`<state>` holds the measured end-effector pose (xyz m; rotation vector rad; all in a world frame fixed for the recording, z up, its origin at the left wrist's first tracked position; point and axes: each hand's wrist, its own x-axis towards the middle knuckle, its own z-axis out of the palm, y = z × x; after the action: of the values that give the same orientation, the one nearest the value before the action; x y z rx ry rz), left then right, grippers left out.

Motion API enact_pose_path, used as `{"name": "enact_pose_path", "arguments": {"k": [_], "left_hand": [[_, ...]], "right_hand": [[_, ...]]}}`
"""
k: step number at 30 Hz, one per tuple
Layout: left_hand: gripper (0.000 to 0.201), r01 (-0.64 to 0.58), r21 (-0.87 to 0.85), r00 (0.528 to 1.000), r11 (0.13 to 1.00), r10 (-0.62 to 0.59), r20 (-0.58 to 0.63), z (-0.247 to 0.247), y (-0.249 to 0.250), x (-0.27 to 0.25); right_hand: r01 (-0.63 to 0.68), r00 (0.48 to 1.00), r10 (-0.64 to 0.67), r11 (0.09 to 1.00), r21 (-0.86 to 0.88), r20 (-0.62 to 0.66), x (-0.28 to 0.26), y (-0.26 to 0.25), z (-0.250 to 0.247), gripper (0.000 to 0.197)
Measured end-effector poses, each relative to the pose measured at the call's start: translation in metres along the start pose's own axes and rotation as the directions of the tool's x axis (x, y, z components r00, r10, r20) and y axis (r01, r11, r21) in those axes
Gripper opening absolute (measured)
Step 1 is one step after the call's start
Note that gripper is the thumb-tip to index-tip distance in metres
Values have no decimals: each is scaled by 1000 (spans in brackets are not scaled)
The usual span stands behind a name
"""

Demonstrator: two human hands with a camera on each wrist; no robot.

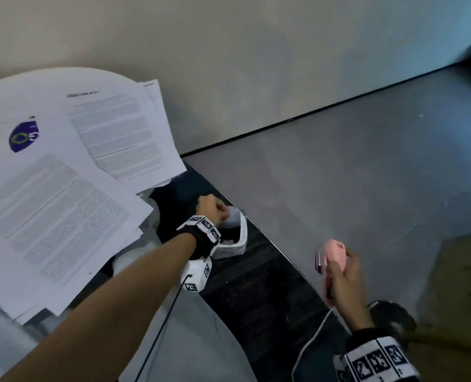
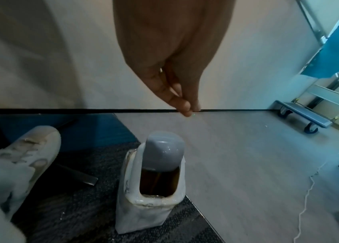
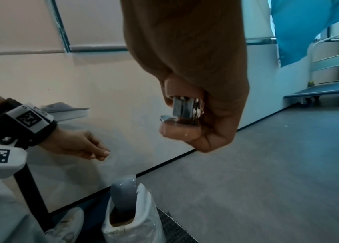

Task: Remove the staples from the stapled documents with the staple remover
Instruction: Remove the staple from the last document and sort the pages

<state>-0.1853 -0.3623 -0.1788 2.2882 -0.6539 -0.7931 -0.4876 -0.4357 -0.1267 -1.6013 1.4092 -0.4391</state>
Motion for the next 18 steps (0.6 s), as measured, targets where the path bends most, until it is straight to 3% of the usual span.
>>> {"name": "enact_pose_path", "arguments": {"k": [6,12,16,18], "left_hand": [[6,-24,-94,998,995,19,-58,16,-7,14],[14,-48,-286,997,957,29,-71,5,-4,10],[19,-136,-433,989,891,145,-12,-23,35,-23],[25,-201,-476,972,856,235,12,-46,57,-48]], "right_hand": [[-93,996,93,996,-16,-5,5,19,-5,29],[-40,999,41,998,-40,11,4,-9,5,37],[14,995,-18,999,38,95,4,-41,23,25],[40,988,-47,998,49,150,3,-66,40,33]]}}
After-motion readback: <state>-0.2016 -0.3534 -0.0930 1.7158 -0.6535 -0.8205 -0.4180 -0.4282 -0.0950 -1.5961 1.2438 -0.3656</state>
